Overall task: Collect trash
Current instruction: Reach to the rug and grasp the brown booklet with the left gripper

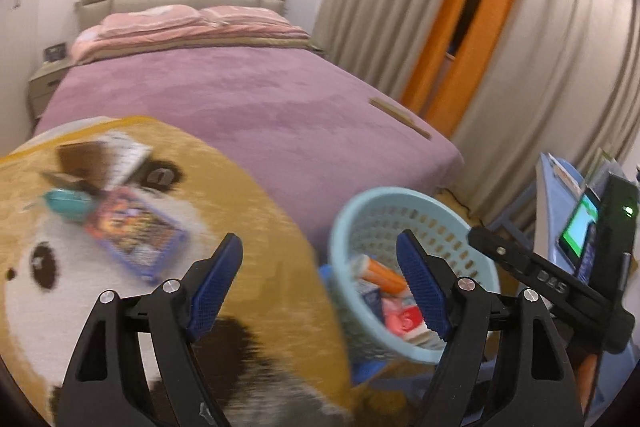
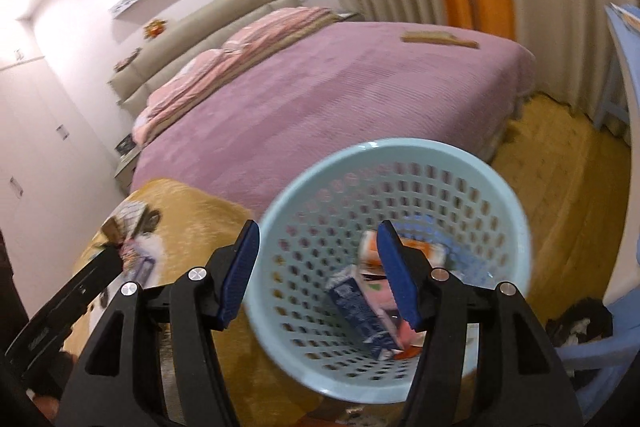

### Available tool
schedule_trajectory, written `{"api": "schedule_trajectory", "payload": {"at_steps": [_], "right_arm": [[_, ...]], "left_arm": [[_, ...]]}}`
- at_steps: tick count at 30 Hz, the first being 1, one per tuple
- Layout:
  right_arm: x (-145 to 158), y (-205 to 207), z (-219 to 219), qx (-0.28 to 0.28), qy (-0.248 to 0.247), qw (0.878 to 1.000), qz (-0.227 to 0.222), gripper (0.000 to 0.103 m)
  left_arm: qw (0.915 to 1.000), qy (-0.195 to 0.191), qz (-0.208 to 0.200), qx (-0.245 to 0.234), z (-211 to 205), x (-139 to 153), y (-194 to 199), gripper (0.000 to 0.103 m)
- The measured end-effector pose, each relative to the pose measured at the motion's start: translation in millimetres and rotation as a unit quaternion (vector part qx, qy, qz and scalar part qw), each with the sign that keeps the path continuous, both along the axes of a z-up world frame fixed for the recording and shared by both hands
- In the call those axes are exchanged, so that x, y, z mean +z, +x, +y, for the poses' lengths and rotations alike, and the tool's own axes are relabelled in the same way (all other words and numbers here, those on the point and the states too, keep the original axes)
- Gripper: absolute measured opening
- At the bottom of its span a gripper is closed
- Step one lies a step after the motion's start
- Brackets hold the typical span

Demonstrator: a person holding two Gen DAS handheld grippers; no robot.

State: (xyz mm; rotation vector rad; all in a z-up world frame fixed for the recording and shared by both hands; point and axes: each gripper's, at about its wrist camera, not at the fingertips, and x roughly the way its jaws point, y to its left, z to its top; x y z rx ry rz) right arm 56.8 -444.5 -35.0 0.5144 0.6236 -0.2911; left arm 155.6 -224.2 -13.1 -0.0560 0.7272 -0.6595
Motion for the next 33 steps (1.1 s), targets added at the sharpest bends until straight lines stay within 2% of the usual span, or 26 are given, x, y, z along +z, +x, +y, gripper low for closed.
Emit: {"api": "schedule_trajectory", "payload": {"at_steps": [4,10,15,19,24,29,33], "right_arm": [[9,20,35,0.051,-0.01,0.999,-0.01,0.058],[20,60,100,0.127,-0.05,0.99,-0.021,0.058],[20,94,145,0.185,-0.078,0.979,-0.02,0.06],[13,122,165,0.213,-0.084,0.973,-0.015,0.064],[-8,154,180,0.232,-0.094,0.968,0.01,0.068],[-28,168,184,0.248,-0.09,0.964,0.033,0.077],[-35,176,196,0.28,-0.101,0.953,0.054,0.087]], "left_arm": [[0.9986,-0.01,-0.005,0.051,44,8,16,0.077],[0.9915,-0.016,-0.002,0.129,117,14,51,0.077],[0.9884,-0.024,0.003,0.15,154,7,78,0.077],[0.9856,-0.029,0.017,0.165,169,-3,101,0.077],[0.9831,-0.05,0.063,0.164,178,-19,131,0.076],[0.98,-0.052,0.089,0.17,176,-33,150,0.076],[0.9763,-0.054,0.108,0.18,177,-42,162,0.071]]}}
